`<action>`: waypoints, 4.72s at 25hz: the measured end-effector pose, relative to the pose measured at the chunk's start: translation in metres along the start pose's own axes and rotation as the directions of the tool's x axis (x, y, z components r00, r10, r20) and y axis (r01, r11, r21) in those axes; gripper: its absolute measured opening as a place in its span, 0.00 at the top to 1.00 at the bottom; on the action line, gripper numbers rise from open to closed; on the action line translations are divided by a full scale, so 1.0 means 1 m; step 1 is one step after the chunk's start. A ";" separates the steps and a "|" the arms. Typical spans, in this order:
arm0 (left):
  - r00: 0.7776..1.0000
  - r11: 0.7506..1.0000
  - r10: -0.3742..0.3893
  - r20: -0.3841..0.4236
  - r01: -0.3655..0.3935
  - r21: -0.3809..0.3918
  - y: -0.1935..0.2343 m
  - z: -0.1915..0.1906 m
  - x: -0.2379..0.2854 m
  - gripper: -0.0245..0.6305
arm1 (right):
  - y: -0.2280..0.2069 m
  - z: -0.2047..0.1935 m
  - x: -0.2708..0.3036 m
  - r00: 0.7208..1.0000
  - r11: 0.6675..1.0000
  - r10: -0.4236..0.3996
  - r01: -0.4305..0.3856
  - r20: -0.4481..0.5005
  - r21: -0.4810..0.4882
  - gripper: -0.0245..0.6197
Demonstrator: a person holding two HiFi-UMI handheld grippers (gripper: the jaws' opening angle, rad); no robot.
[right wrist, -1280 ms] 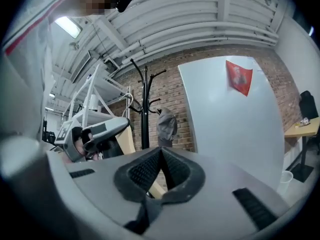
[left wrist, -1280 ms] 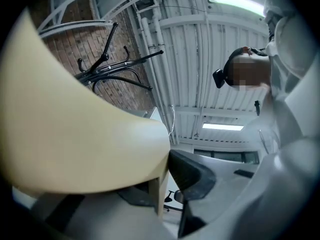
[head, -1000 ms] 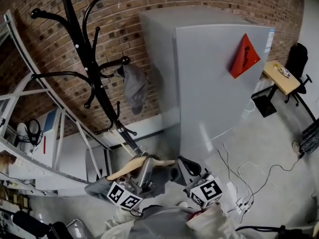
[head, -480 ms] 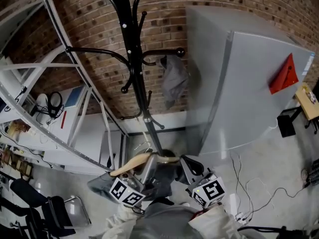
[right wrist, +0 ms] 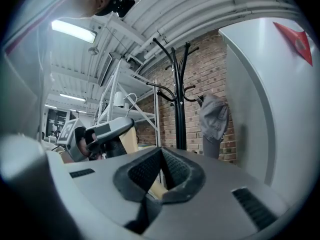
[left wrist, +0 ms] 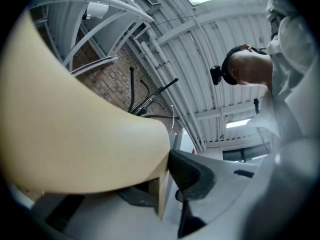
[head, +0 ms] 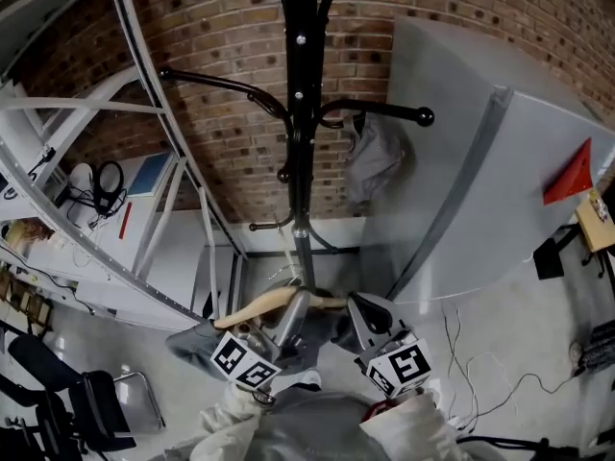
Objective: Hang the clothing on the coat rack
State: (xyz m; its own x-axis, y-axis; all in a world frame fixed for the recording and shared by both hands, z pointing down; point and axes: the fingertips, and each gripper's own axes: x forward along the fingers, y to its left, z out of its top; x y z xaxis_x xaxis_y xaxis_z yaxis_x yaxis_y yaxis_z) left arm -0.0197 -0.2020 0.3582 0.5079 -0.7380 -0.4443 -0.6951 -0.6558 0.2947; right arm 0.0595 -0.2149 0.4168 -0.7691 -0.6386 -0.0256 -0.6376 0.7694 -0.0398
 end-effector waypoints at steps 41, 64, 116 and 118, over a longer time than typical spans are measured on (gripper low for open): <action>0.991 0.989 -0.130 -0.030 0.128 -0.070 0.056 0.032 0.047 0.83 | 0.002 0.045 0.067 0.993 0.993 -0.097 0.101 0.068 -0.065 0.93; 0.987 0.986 -0.161 0.020 0.162 -0.028 0.061 0.052 0.107 0.83 | -0.042 0.061 0.078 0.992 0.995 -0.071 0.077 0.106 -0.058 0.93; 0.996 0.996 -0.034 0.078 0.040 -0.074 0.126 0.012 0.138 0.83 | -0.074 0.024 0.082 0.998 0.998 0.067 -0.067 0.013 0.006 0.93; 0.996 0.998 -0.024 0.081 0.029 -0.064 0.125 0.010 0.136 0.82 | -0.074 0.020 0.076 0.997 0.997 0.074 -0.074 0.006 0.014 0.93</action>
State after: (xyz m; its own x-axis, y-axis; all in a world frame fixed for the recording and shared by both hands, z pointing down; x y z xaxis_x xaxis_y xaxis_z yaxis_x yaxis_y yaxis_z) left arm -0.0419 -0.3828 0.3261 0.4818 -0.7067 -0.5181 -0.6458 -0.6860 0.3352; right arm 0.0494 -0.3203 0.3978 -0.8141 -0.5797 -0.0344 -0.5778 0.8145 -0.0520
